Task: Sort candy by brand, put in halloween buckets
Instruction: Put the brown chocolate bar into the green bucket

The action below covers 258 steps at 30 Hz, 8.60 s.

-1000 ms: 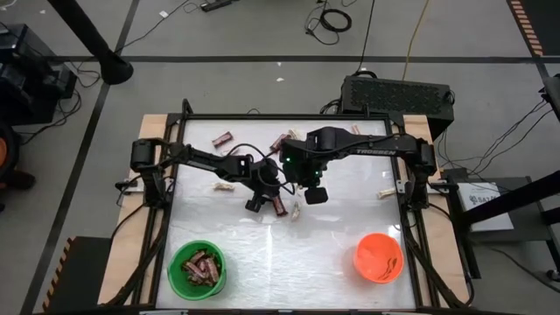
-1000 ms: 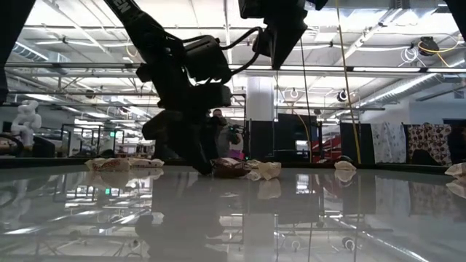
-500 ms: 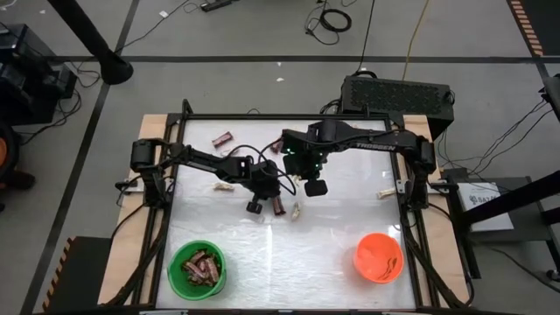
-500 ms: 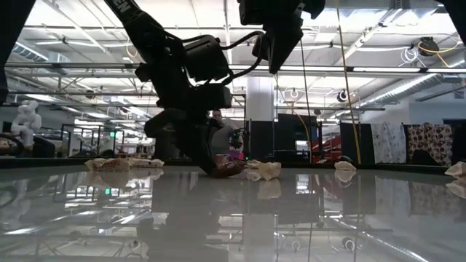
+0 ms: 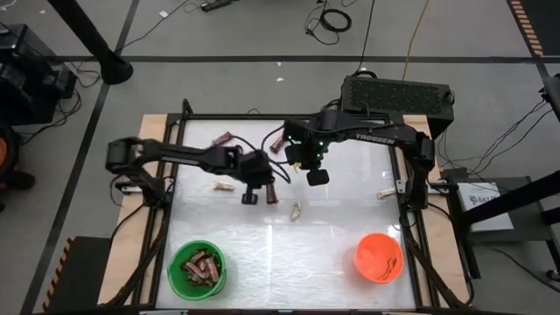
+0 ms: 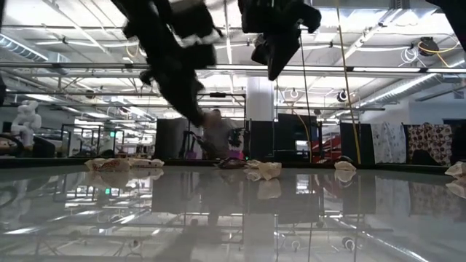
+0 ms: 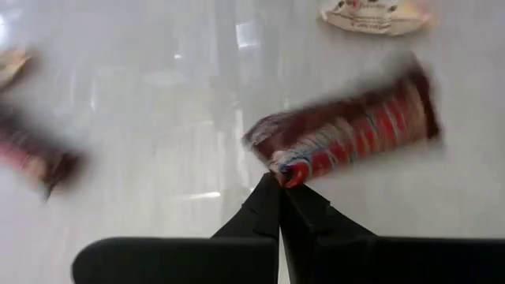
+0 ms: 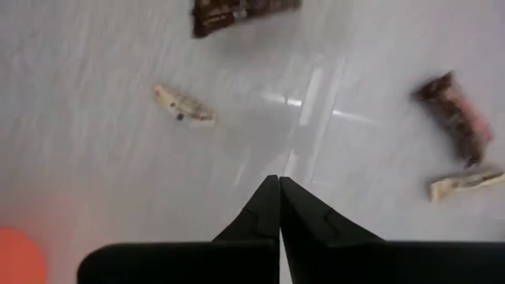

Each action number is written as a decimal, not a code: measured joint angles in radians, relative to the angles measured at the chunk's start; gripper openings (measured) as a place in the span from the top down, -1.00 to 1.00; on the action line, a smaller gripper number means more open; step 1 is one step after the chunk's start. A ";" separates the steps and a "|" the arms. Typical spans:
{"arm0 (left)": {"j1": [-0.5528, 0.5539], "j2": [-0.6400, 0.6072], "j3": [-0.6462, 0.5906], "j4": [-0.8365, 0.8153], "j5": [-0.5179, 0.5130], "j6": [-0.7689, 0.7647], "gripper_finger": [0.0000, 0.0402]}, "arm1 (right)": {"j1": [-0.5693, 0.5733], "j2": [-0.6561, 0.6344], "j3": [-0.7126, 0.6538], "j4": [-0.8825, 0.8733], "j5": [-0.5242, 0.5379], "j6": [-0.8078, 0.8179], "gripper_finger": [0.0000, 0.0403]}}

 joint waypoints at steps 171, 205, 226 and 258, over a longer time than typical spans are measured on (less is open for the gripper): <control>0.757 0.066 -0.132 -0.204 -0.125 -0.451 0.02 | -0.008 0.000 -0.260 0.413 -0.128 0.590 1.00; 0.380 -0.594 -0.059 -0.884 0.580 -0.401 1.00 | -0.067 0.018 -0.259 0.605 -0.101 0.431 1.00; -0.595 -0.520 -0.060 -0.502 0.558 -1.006 1.00 | -0.167 0.018 -0.259 0.618 -0.102 0.347 1.00; -0.691 -0.334 -0.060 -0.506 0.501 -0.869 0.94 | -0.149 0.018 -0.260 0.508 -0.101 0.353 1.00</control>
